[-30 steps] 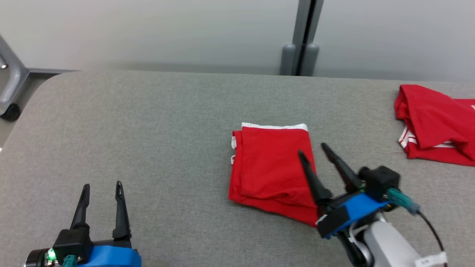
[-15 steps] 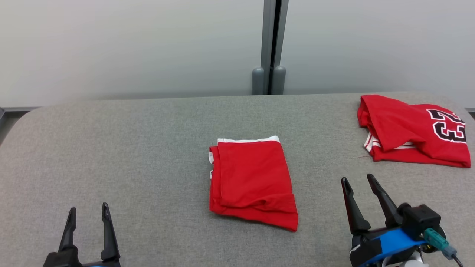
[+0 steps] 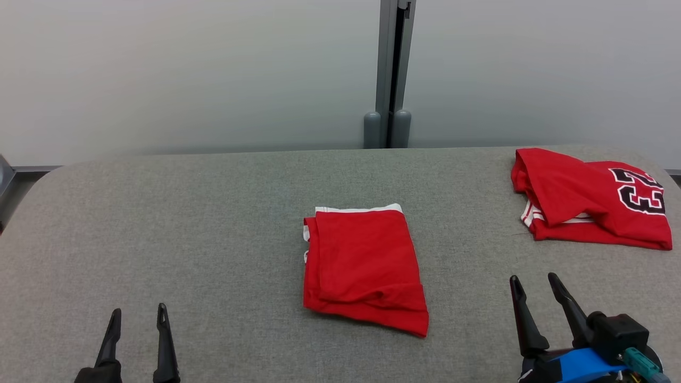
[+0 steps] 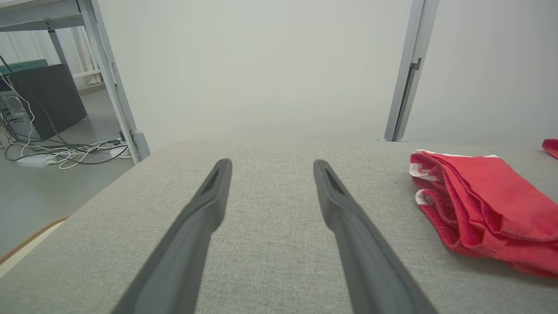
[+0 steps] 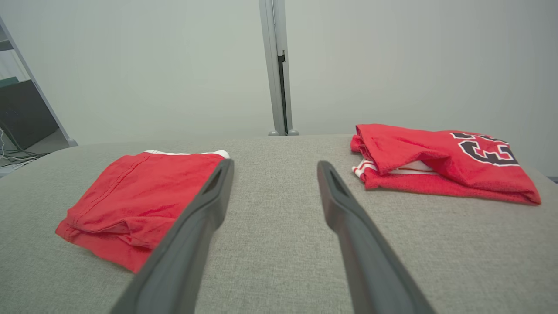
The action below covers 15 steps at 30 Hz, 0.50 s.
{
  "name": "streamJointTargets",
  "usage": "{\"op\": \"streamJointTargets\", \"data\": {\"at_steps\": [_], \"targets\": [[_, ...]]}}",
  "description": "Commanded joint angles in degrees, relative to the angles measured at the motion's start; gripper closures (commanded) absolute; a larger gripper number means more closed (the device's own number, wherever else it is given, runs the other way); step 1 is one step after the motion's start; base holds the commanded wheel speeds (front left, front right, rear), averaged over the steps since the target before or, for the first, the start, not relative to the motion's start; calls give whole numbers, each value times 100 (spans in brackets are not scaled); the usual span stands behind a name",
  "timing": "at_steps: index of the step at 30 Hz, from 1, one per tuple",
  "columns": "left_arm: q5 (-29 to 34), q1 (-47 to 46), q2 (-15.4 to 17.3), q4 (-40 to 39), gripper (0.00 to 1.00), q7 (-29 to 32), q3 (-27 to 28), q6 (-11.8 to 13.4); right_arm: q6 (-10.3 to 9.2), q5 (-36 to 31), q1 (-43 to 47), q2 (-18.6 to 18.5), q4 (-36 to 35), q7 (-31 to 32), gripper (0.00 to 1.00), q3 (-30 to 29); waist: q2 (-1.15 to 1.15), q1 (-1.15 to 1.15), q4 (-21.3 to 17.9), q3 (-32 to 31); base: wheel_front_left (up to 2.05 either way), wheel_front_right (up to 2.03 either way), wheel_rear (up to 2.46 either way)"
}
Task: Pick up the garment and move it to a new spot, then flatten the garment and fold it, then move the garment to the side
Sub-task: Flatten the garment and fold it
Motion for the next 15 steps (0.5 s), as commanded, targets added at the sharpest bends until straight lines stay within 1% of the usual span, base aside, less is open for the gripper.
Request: {"op": "streamJointTargets", "data": {"at_steps": [1, 4, 7, 15], "targets": [[-44, -5, 58, -68, 0, 63, -43, -43, 2, -57, 120, 20, -108, 70, 0, -49, 0, 0, 17, -3, 0, 0, 0], [-40, -16, 107, -176, 0, 147, -53, -42, 2, -119, 191, 26, -255, 217, 0, -87, 0, 0, 38, -4, 0, 0, 0], [-64, -21, 114, -292, 0, 213, -62, -25, 2, -18, 215, 27, -380, 280, 0, -71, 0, 0, 57, 0, 0, 0, 0], [-94, 24, 173, -467, 0, 314, -73, 13, 2, 38, 273, 26, -464, 342, 0, -93, 0, 0, 55, 25, 0, 0, 0]]}}
